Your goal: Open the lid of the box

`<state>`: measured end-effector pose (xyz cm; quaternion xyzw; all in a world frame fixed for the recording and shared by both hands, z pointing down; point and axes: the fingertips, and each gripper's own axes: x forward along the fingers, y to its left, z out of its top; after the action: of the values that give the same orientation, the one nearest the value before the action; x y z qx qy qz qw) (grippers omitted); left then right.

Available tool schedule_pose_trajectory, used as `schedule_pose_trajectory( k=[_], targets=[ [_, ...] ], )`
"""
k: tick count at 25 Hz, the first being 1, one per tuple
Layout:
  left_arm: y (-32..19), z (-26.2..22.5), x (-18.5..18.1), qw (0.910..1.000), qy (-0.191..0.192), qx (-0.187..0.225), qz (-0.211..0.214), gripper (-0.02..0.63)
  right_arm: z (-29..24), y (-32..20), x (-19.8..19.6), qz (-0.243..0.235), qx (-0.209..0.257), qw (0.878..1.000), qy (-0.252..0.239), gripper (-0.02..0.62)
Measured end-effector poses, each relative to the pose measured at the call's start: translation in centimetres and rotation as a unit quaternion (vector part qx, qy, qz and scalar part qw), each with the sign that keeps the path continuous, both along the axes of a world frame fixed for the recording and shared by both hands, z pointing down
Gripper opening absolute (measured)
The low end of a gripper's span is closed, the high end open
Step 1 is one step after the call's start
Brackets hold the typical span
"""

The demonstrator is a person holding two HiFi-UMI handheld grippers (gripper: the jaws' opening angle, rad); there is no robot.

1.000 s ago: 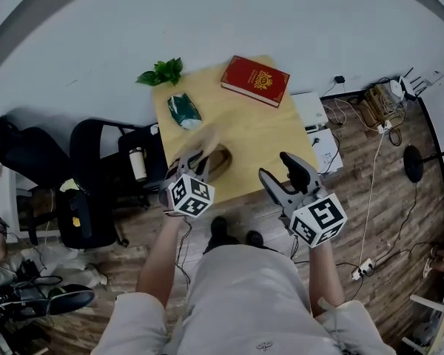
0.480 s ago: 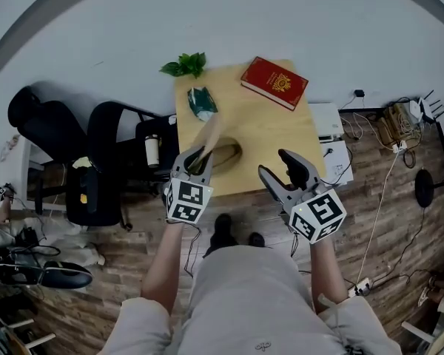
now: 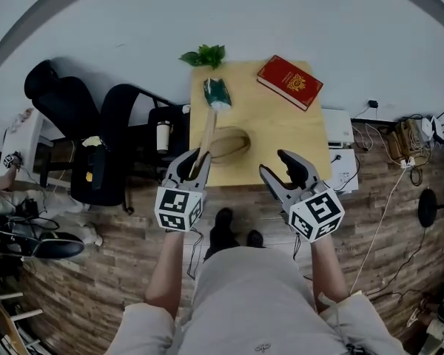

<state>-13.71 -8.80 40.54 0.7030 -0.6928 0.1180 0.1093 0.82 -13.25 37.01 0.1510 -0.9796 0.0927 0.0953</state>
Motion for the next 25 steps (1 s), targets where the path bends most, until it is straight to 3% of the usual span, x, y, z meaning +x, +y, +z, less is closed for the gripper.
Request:
schedule_pose_trajectory(
  k=[9, 13, 25],
  targets=[
    [4.4, -2.6, 1.5, 0.9957, 0.05, 0.06, -0.051, 0.072, 0.3, 1.9, 1.1, -0.016, 0.011, 1.0, 0.011, 0.173],
    [6.1, -3.7, 2.4, 0.9932, 0.052, 0.079, -0.068, 0.072, 0.3, 2.7, 2.0, -0.014, 0.015, 1.0, 0.012, 0.16],
    [9.5, -3.9, 4.9, 0.9931, 0.047, 0.078, -0.074, 0.072, 1.2, 4.8, 3.9, -0.014, 0.022, 0.999, 0.028, 0.095]
  ],
)
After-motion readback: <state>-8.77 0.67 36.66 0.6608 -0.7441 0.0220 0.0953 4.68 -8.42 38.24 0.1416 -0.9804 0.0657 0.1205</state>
